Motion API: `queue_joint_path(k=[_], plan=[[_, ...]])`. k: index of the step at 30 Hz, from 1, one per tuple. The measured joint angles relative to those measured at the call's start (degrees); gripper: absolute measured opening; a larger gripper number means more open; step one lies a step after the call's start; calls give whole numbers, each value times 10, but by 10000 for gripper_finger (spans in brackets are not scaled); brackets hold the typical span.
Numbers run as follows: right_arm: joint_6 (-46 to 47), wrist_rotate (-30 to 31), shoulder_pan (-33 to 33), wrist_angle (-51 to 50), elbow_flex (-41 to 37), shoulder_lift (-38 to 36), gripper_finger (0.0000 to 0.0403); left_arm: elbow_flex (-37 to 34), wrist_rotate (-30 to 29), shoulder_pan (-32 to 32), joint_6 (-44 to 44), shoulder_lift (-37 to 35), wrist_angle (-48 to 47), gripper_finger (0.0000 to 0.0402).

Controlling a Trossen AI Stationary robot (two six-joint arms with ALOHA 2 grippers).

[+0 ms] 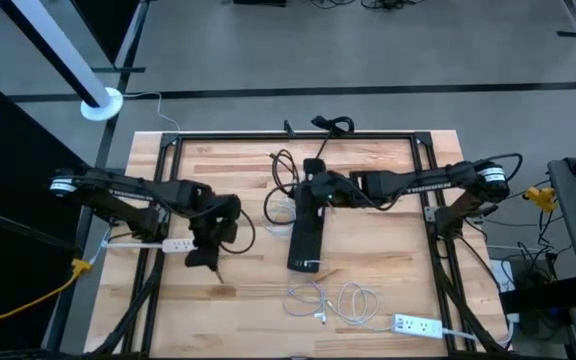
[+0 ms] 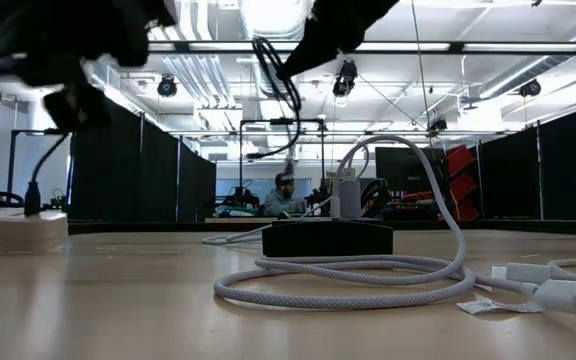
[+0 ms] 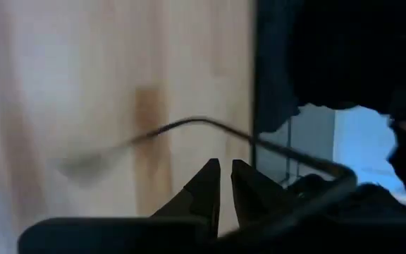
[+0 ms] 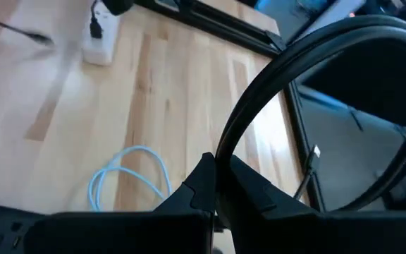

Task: Insert USB
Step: Insert the black charger cable into the black outlet extension

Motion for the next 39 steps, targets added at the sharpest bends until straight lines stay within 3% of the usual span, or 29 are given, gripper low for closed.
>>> queue_joint_path(k=[6,14,23,26,30,33,39], plan=[[-20,-68,-12,62,-26,0,5,96,-78,2,94,-25,29,27],[-12,-92,-10,86,-39,0,5,199,-13,7,152,-58,82,27],[31,-93,-10,86,-54,0,5,173,-17,7,135,-49,125,27],[40,-93,-10,86,-60,0,5,158,-18,7,100,-36,88,27],[49,-93,-10,87,-65,0,5,157,-30,9,77,-21,-29,27],[56,-93,-10,91,-65,0,5,163,-153,10,53,-18,-104,27],[71,-122,-10,147,-65,0,5,180,-539,11,38,-20,-198,26]])
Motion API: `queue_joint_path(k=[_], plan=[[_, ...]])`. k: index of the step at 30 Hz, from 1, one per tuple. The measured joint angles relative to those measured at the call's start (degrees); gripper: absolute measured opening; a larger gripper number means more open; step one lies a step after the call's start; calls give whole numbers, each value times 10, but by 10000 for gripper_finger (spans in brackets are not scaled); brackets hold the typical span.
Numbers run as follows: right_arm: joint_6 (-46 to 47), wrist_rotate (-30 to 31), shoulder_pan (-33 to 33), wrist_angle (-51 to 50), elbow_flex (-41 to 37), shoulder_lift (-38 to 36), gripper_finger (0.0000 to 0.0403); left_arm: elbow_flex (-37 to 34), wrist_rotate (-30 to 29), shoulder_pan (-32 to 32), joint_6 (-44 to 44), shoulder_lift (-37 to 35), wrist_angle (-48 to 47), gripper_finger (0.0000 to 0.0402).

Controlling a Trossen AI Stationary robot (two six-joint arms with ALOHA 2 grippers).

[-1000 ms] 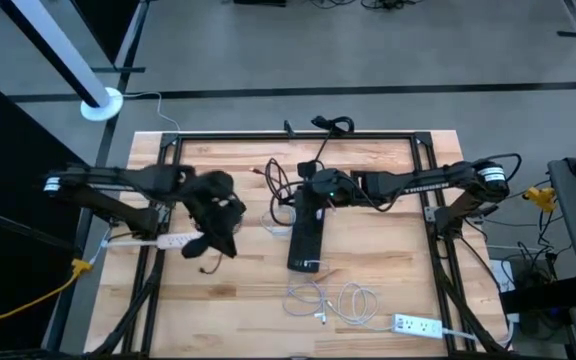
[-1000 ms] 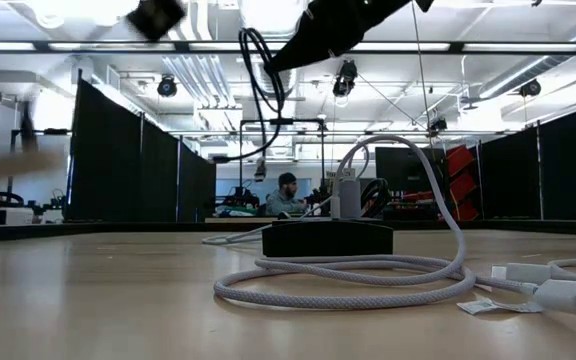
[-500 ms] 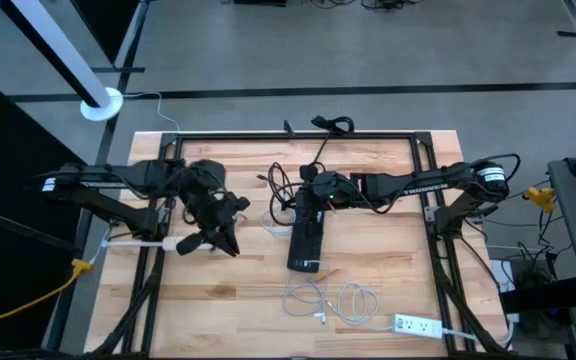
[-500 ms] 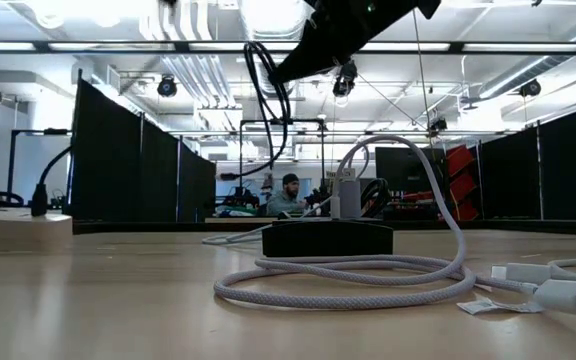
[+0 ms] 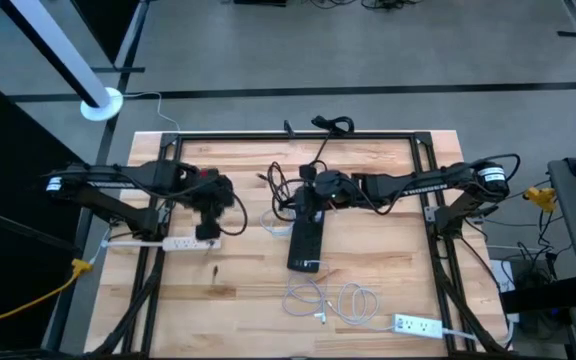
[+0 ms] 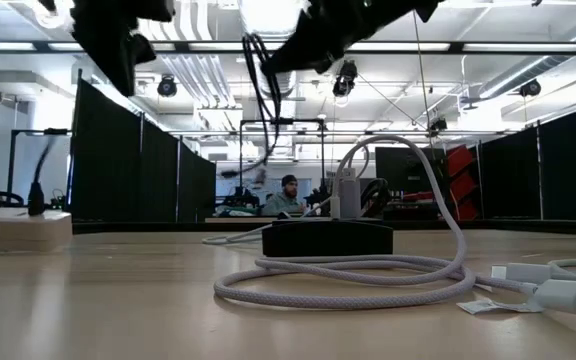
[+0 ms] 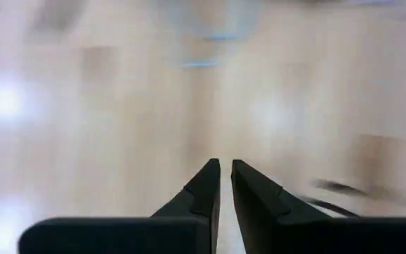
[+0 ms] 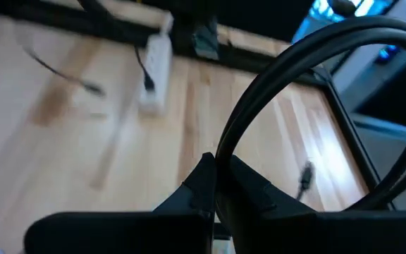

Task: Insert USB
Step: Insert the black charger cable into the black outlet extension

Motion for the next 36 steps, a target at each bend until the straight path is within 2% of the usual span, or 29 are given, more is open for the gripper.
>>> queue_joint_path(k=[3,5,7,9,12,14,17,21,24,28,32,34,36], plan=[[6,-38,0,28,0,0,5,6,-96,0,11,-1,-34,25],[18,-48,0,45,0,0,5,3,-167,-1,8,-3,2,25],[19,-57,2,62,0,0,5,-12,-188,0,13,-10,59,25],[19,-56,5,73,0,0,5,-35,-130,0,47,-18,135,25],[0,-52,11,59,6,-6,5,-87,31,-2,101,-32,230,25],[-16,-52,20,45,14,-15,5,-127,87,-2,106,-44,292,25],[-53,-59,32,49,22,-27,5,-185,87,-1,100,-56,337,25],[-67,-59,46,34,24,-28,4,-245,19,1,98,-73,363,28],[-66,-59,49,1,24,-31,4,-286,6,1,111,-78,399,41],[-43,-55,49,-27,24,-29,4,-327,26,-1,124,-79,468,78],[-41,-55,49,-27,24,-24,4,-367,47,-1,85,-71,577,126],[-41,-55,49,-31,24,-23,4,-378,38,0,83,-68,616,149],[-41,-55,49,-37,24,-23,4,-380,5,0,95,-63,637,169]])
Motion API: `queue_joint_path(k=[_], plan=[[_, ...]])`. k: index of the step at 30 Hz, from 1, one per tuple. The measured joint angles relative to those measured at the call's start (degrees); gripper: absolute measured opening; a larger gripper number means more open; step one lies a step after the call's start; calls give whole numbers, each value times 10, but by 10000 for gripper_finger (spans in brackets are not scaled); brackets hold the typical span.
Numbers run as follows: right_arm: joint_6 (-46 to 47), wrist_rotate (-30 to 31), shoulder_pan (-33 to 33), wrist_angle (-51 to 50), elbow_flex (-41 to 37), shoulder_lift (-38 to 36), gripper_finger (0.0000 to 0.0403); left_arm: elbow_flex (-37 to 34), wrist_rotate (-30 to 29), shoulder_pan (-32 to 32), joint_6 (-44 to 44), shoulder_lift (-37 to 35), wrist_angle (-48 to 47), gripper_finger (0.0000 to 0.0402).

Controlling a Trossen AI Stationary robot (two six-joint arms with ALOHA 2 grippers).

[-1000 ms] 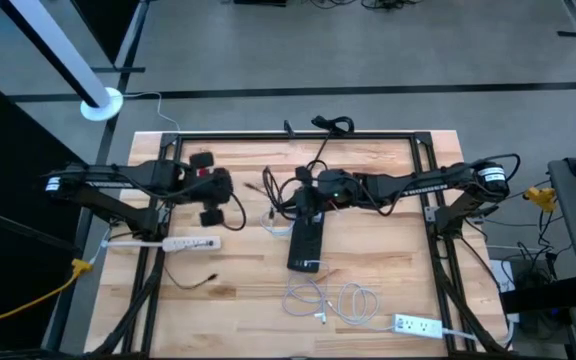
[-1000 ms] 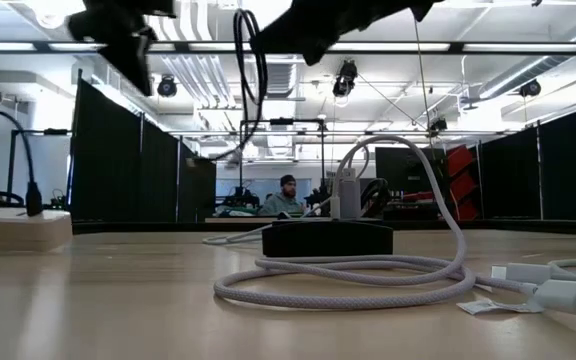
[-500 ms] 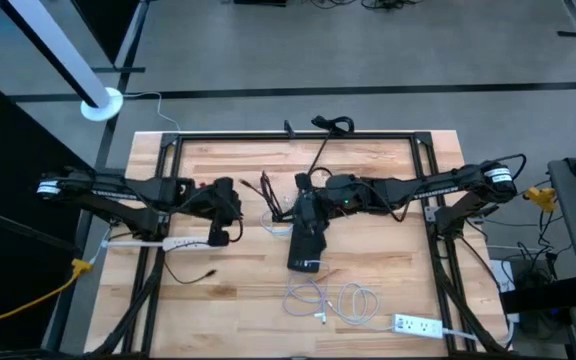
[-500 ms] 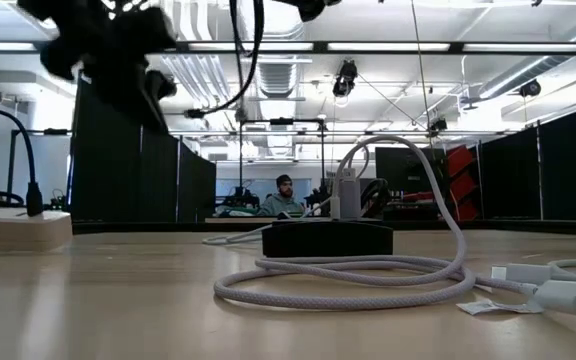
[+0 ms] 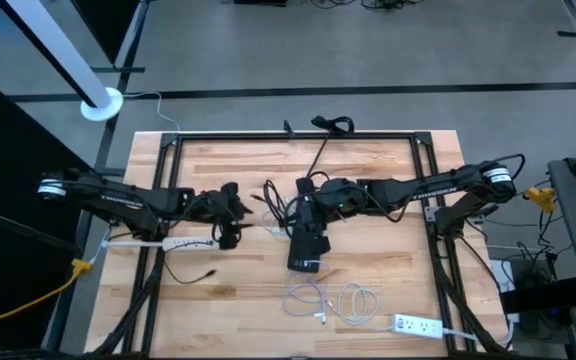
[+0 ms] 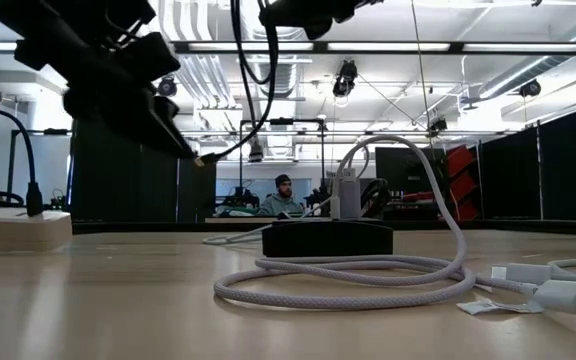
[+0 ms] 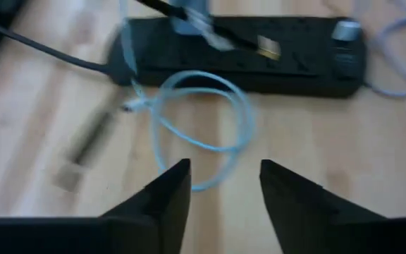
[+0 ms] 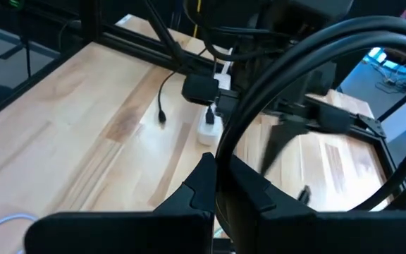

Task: Insert USB
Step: Insert the black charger cable into the black outlet extension

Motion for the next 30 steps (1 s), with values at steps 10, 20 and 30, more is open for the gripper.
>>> queue_joint_path(k=[10,20,30], plan=[[-2,-3,0,0,0,2,4,1,-92,0,85,12,63,237],[0,-4,0,6,-1,12,4,16,-228,1,181,121,91,208],[-3,-4,-1,7,-3,27,4,21,-200,1,179,115,116,74]])
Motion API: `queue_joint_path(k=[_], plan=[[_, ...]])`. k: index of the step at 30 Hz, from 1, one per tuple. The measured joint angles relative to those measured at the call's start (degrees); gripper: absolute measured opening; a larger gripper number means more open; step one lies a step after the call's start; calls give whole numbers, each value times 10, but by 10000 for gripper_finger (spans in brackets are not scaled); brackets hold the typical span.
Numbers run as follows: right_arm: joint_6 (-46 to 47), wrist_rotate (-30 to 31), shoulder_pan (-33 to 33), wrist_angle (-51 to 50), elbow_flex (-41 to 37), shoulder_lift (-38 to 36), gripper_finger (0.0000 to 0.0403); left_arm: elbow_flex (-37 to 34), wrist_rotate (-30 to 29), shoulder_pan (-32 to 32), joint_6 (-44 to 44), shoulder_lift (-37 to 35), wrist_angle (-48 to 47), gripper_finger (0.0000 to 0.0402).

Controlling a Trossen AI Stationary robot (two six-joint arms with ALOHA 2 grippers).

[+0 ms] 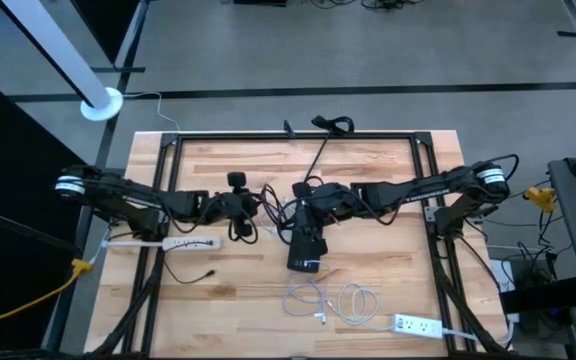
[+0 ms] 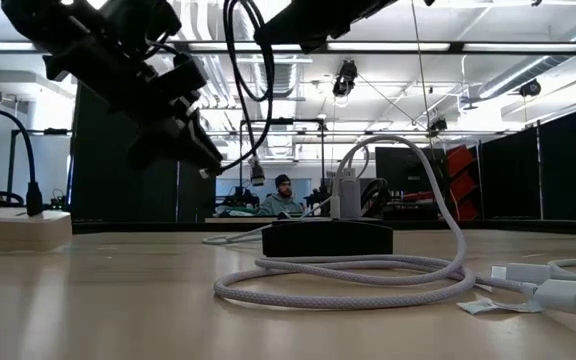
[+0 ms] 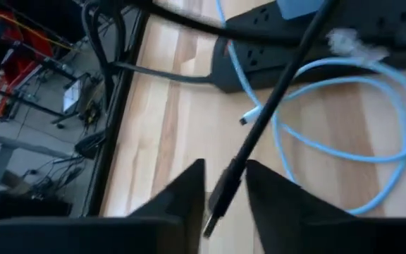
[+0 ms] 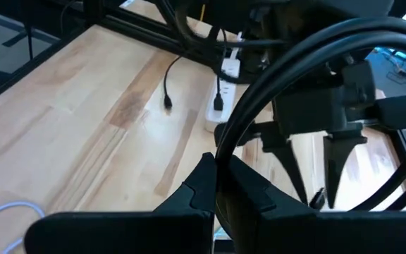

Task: Insert USB
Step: Insert the black charger cable into the black outlet extension

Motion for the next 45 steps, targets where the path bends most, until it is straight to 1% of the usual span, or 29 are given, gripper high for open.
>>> queue_joint_path(k=[3,4,6,8,11,15,18,22,24,27,30,33,37,40,42,45], plan=[[-2,0,-1,6,0,0,4,0,12,0,-1,0,-2,21],[-2,0,-1,15,0,0,4,0,14,0,-4,0,-3,11],[-3,0,2,31,0,0,4,0,14,0,-7,0,-3,9],[-17,0,5,30,7,-1,4,0,14,0,-7,0,-3,18],[-27,0,6,31,10,-2,4,0,12,0,-7,0,-4,39],[-25,0,6,30,10,-2,4,0,15,0,-14,0,-8,84],[-24,0,6,30,10,-2,4,0,48,0,-14,0,-26,126],[-22,0,6,26,10,-2,4,-1,111,0,-22,-3,-81,179],[-22,0,4,21,10,-2,4,-1,121,-1,-37,-4,-100,200],[-23,0,2,14,10,-1,4,-1,121,0,-50,-9,-117,224],[-22,0,-3,13,10,-1,4,-1,120,0,-55,-13,-117,236],[-23,0,-5,14,10,-1,4,-1,122,0,-65,-13,-117,236],[-31,0,-5,20,13,-1,4,-2,160,0,-85,-12,-118,222],[-37,8,-4,15,15,-1,4,-4,177,0,-93,-12,-126,209],[-42,19,-5,9,19,-1,4,-5,177,0,-95,-12,-139,200],[-48,21,-5,10,27,-1,4,-7,177,0,-104,-11,-148,189]])
